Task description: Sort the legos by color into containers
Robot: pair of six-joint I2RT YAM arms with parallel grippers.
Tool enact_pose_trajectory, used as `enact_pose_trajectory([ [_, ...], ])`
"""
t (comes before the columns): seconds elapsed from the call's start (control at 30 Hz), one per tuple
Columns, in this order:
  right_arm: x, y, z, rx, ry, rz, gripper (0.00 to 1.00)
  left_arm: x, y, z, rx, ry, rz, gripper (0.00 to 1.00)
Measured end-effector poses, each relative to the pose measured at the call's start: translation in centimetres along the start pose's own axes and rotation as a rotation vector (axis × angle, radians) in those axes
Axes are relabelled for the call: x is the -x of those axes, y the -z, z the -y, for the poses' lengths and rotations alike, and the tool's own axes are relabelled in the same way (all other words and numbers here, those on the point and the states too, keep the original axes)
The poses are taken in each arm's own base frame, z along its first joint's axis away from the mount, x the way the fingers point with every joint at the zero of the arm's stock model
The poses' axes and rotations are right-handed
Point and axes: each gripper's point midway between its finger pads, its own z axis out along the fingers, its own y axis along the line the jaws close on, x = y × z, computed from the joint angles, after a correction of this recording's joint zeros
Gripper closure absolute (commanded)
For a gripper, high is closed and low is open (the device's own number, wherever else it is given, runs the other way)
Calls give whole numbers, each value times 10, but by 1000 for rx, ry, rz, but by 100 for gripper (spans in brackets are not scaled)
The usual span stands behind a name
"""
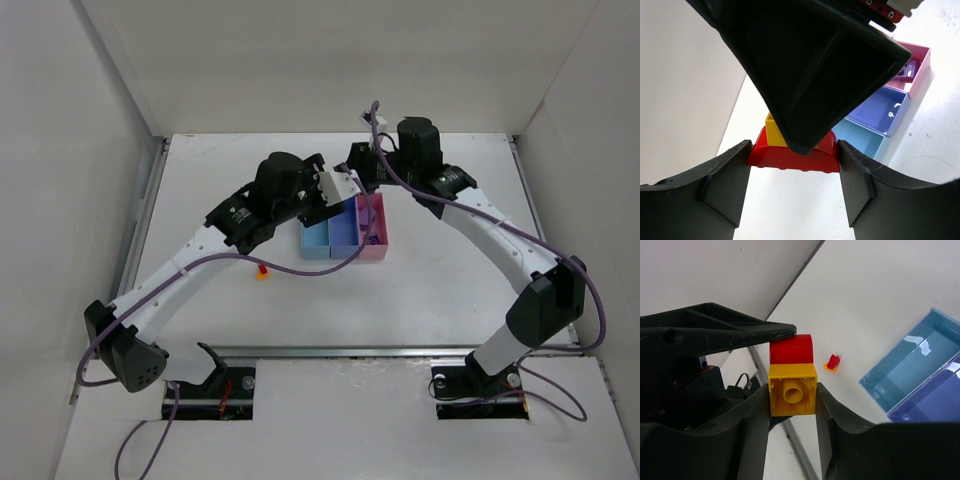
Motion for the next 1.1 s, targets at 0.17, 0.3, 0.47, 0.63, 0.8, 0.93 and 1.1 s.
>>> enact_pose_trajectory([
  [0.17, -3, 0, 4, -13, -9, -8, 100, -8, -4, 3, 4, 8, 0, 100],
  [0.3, -19, -2, 18, -42, -44, -35, 100, -23, -12, 15, -23, 35, 12, 100],
  [0.47, -22, 6, 41, -90, -98, -31, 100, -64, -15, 26, -53, 81, -78, 100],
  [0.63, 5, 26, 64, -147, -104, 51, 100, -131, -4, 27, -39, 155, -278, 100],
  [0.8, 11, 23, 66, -174, -107, 64, 100, -145, -1, 29, -38, 180, -314, 100],
  [0.93, 12, 1, 100, -307, -124, 44, 100, -156, 3, 21, -4, 246, -336, 100],
  [1.1, -43, -26, 162, -512, -182, -114, 81, -168, 8, 11, 41, 359, -353, 100],
])
